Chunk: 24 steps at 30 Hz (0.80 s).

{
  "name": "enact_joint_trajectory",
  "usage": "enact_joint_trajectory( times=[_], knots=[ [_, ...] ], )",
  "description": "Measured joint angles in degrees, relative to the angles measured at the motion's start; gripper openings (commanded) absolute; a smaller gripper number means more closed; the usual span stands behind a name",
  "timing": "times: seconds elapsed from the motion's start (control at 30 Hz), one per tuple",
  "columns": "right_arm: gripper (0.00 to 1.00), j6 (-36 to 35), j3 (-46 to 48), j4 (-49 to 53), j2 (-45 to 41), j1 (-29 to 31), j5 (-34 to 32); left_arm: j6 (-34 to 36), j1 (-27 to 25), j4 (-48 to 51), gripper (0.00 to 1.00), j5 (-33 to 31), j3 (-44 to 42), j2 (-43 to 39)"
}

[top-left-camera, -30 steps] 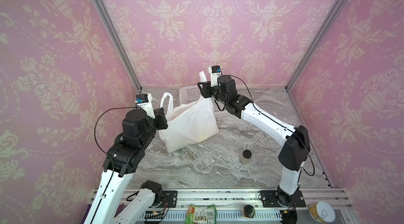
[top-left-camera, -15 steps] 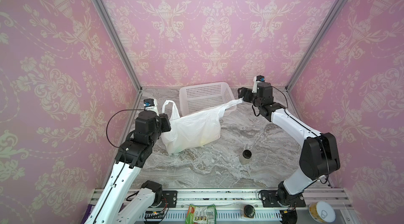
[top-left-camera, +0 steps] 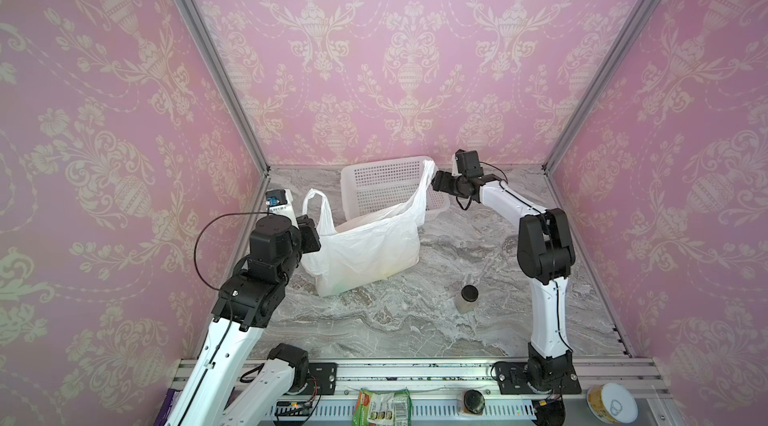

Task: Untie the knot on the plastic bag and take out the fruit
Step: 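Release the handle and move the right gripper to the white basket rim, then grip the basket rim with the right gripper and drag it away from the bag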

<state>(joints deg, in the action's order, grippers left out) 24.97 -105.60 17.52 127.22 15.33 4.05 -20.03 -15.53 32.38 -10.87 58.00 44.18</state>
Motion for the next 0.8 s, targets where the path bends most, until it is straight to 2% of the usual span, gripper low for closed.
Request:
enact_joint_trajectory(
  times=[0.13, 0.3, 0.47, 0.7, 0.8],
  knots=[
    [0.71, -0.7, -3.8, 4.3, 1.9, 1.2, -1.9, 0.0, 0.0, 0.0, 0.0, 0.0, -0.2, 0.0],
    [0.56, -0.3, -0.5, 4.9, 0.9, -0.2, -3.9, 0.0, 0.0, 0.0, 0.0, 0.0, -0.4, -1.0],
    [0.49, 1.5, 14.2, 1.2, -8.2, -1.8, -6.6, 0.0, 0.0, -0.1, 0.0, 0.0, -0.4, -1.9],
    [0.48, 5.1, 42.5, -7.8, -29.0, -3.2, -13.6, 0.0, 0.0, -0.1, 0.0, 0.1, -0.8, -2.5],
    [0.45, 6.8, 53.4, -11.5, -37.6, -3.2, -15.9, 0.0, 0.0, -0.1, 0.0, 0.3, -0.8, -2.5]
  ],
)
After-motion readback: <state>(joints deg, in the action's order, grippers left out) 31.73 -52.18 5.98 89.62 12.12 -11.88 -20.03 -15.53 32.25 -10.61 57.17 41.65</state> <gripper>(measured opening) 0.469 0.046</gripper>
